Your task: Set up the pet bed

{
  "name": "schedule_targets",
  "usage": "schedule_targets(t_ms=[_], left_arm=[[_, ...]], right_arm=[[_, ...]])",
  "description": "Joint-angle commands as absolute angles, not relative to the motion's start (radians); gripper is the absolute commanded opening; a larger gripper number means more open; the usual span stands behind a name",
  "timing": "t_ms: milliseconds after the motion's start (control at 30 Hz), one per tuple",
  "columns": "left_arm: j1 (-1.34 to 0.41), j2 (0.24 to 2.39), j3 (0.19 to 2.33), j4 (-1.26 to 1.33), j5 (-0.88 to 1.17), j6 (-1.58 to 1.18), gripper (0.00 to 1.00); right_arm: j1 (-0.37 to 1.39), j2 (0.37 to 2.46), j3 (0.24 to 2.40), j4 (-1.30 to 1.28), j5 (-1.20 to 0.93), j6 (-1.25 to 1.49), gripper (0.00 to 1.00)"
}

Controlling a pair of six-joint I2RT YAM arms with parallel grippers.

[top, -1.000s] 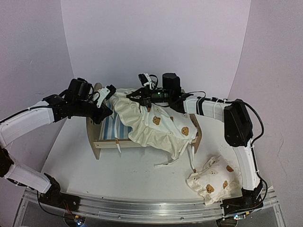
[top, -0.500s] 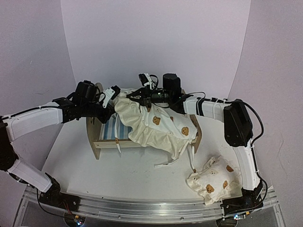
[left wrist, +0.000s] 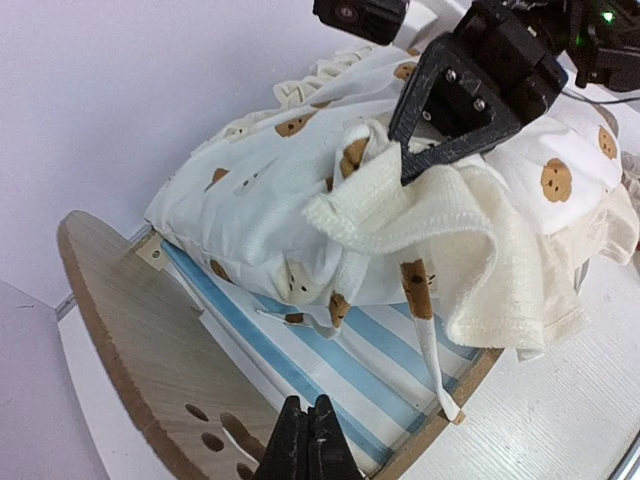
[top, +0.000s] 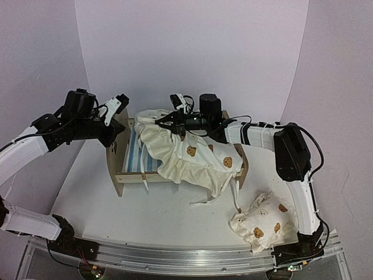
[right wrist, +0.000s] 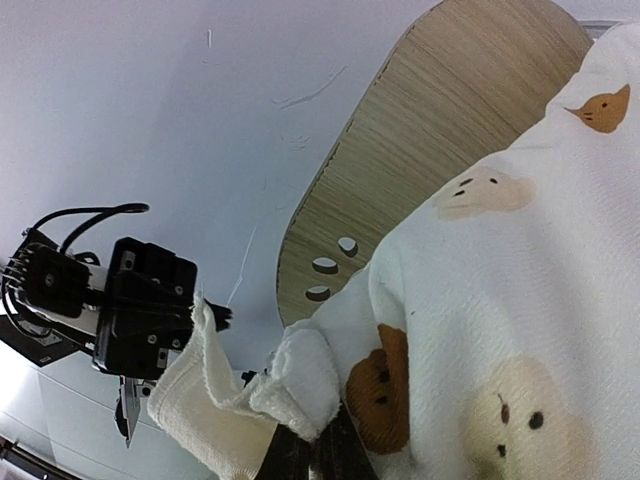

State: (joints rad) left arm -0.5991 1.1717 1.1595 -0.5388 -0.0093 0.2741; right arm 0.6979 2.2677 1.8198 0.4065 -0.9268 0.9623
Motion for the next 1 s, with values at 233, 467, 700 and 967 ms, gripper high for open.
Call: schedule_targets(t_ms=[233, 467, 700, 967], left_arm=[[-0.595, 1.113, 0.979, -0.220, 0.127, 0.124, 0.28], [-0.593, 1.220, 0.961, -0.153, 0.107, 0.231, 0.19], [-0.587, 1.280, 0.946, -0.057, 0.013, 0.224, 0.19], [-0.583, 1.337, 0.971, -0.009, -0.066, 0.197, 0.18]], right_arm=[[0.715, 2.251, 1.856, 0.463, -0.879, 0.976, 0.00], [0.709, 2.255, 1.869, 0.462, -0.858, 1.006, 0.00], [0.710, 2.244, 1.857, 0.471, -0.862, 1.006, 0.00], [0.709, 2.247, 1.868, 0.479, -0.873, 1.010, 0.00]])
